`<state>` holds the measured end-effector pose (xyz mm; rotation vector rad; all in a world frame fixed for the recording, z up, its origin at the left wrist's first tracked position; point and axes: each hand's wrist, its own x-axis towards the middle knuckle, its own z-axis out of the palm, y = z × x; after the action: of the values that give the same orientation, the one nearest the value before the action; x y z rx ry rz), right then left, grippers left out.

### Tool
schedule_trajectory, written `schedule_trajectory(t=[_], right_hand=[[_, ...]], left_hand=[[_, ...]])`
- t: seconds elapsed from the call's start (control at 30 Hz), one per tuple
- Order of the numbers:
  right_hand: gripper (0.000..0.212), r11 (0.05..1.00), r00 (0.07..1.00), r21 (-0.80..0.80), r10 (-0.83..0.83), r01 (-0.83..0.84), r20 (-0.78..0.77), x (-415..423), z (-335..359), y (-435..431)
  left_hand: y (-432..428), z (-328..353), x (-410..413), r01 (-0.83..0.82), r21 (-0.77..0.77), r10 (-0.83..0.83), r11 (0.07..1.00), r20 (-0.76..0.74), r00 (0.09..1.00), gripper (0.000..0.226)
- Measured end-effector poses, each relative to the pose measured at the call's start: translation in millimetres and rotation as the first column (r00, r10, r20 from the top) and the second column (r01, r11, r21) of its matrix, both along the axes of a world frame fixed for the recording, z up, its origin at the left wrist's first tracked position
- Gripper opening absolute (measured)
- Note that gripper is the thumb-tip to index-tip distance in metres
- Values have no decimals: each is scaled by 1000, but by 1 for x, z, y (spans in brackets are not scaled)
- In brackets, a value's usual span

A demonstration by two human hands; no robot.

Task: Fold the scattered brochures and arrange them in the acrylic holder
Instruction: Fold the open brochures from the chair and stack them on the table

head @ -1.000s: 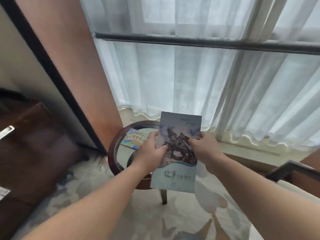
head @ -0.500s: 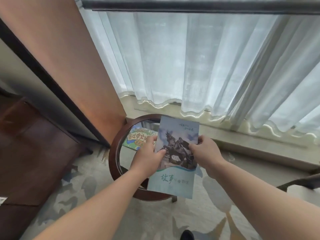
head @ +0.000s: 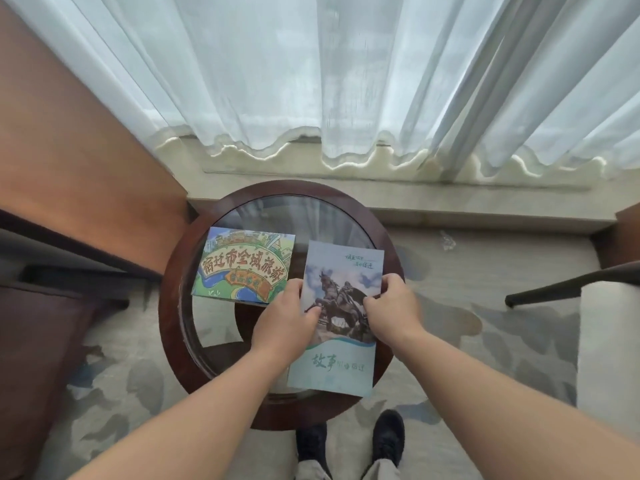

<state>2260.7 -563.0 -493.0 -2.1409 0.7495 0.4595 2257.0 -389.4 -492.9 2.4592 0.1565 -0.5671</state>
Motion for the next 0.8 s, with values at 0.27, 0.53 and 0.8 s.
schedule_trajectory(t=[0.27,0.53,0.8], right_hand=[[32,996,992,-92,-7,-4,-123,-2,-43,9],[23,985,989,-151,62,-82,-133,1,-54,18],[29,971,992,-205,118,-126,-51,3,-61,15]], left_hand=[[-5,-52,12,99,85,-96,992,-32,995,25],[-2,-70,9,43,148,-44,988,3,999,40],[-7,-75,16,48,164,-51,985,15,999,42]])
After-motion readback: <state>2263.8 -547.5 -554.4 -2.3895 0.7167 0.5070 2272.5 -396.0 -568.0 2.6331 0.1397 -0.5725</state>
